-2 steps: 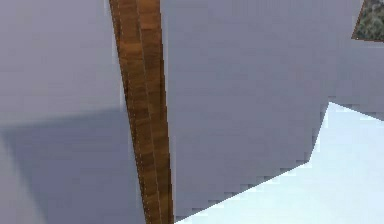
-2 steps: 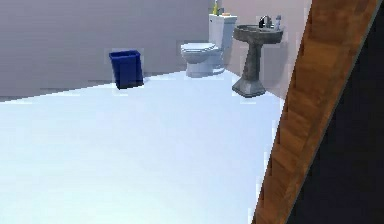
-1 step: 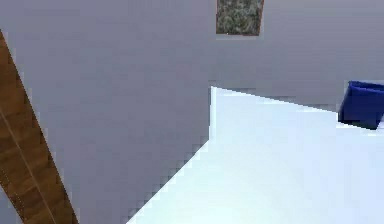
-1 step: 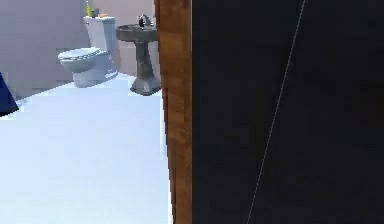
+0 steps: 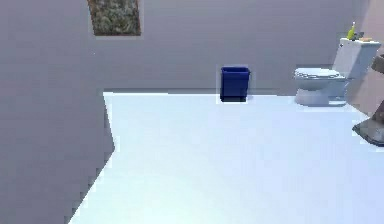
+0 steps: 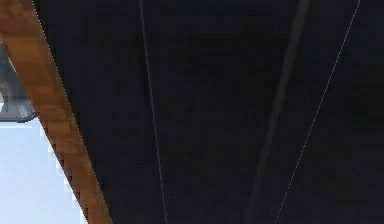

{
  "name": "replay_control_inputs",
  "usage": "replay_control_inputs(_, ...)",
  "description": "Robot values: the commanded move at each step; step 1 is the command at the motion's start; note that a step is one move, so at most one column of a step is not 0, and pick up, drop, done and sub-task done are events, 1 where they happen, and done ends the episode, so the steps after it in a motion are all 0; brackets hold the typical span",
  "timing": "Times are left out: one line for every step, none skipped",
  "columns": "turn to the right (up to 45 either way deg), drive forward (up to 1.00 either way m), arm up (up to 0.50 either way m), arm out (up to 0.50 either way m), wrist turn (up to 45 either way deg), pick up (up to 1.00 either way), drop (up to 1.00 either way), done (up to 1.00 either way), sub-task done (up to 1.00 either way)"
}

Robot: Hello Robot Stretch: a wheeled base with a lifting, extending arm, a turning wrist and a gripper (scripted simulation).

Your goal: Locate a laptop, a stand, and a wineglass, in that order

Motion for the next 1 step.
replay_control_inputs(-45.0, 0.00, 0.00, 0.00, 0.0, 0.00, 0.00, 0.00, 0.00)
